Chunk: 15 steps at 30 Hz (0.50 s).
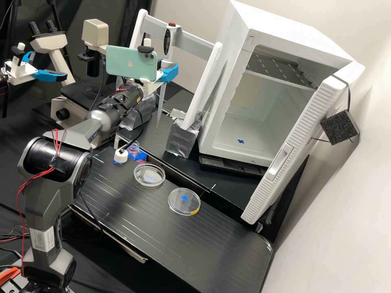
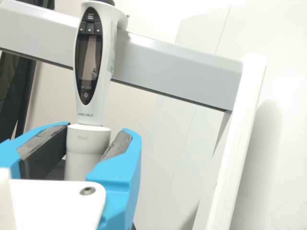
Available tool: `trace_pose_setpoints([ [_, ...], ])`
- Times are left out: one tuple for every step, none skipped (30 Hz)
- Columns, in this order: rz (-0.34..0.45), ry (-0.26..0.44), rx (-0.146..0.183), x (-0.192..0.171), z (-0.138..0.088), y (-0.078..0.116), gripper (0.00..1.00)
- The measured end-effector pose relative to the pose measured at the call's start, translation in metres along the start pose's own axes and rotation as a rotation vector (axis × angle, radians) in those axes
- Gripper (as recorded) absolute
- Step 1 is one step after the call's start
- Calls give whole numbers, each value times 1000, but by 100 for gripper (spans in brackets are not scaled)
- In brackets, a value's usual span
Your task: Use the pipette
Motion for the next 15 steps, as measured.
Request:
trace_pose_setpoints([
  [-1,1,-7,0,0,0,0],
  [-2,2,-7,0,-1,-1,0],
  [-3,1,-3,0,-2,-1,0],
  [-3,1,-3,0,-2,-1,0],
  [-4,1,-3,0,-2,-1,0],
  [-5,1,-1,-1,-3,-2,0],
  [-5,0,1,-1,-2,-2,0],
  [-5,1,1,-1,-3,-2,0],
  [-5,1,1,-1,-3,-2,0],
  [-5,0,4,-1,-3,-2,0],
  [-6,-1,7,-1,-3,-2,0],
  [-6,-3,8,-1,-3,-2,0],
  [-7,-4,12,-1,-3,-3,0],
  [-7,-4,6,-1,-3,-3,0],
  [-8,-2,3,-1,-4,-3,0],
])
